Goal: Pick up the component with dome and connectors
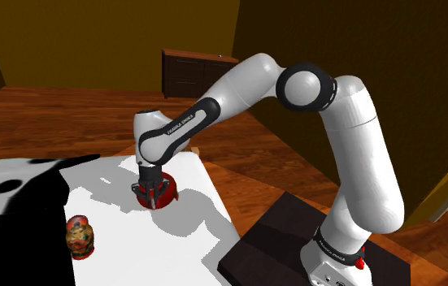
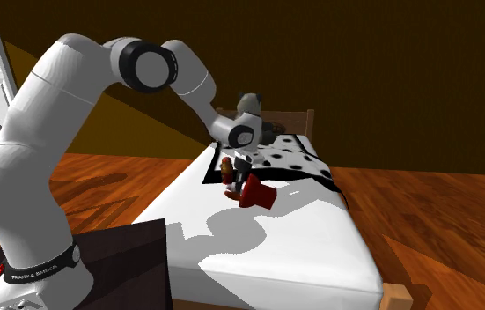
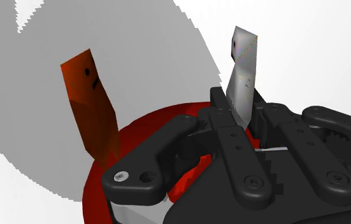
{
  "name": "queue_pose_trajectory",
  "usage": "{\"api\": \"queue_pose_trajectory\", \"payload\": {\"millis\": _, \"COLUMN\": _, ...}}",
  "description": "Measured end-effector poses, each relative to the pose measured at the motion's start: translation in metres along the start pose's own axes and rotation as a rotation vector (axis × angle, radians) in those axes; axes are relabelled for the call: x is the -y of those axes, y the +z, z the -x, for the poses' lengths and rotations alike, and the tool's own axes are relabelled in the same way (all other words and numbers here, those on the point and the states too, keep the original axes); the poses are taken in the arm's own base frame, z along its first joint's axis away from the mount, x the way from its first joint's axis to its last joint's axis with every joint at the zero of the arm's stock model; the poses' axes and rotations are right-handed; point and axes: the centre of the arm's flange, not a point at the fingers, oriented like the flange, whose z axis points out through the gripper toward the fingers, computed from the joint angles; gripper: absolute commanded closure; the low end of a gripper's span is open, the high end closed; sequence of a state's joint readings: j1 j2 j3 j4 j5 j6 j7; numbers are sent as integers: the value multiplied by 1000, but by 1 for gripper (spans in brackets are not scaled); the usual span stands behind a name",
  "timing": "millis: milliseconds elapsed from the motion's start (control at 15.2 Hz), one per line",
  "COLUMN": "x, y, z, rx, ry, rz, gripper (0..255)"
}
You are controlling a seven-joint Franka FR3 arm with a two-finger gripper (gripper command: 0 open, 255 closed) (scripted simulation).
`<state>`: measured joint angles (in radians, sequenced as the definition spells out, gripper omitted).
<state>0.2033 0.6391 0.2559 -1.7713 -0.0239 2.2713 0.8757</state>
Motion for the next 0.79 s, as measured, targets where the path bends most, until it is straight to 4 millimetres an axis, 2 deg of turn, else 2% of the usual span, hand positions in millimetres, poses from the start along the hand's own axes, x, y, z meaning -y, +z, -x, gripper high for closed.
{"api": "queue_pose_trajectory", "payload": {"millis": 792, "x": 0, "y": -60, "z": 12, "rx": 0, "ry": 0, "rz": 0, "gripper": 255}}
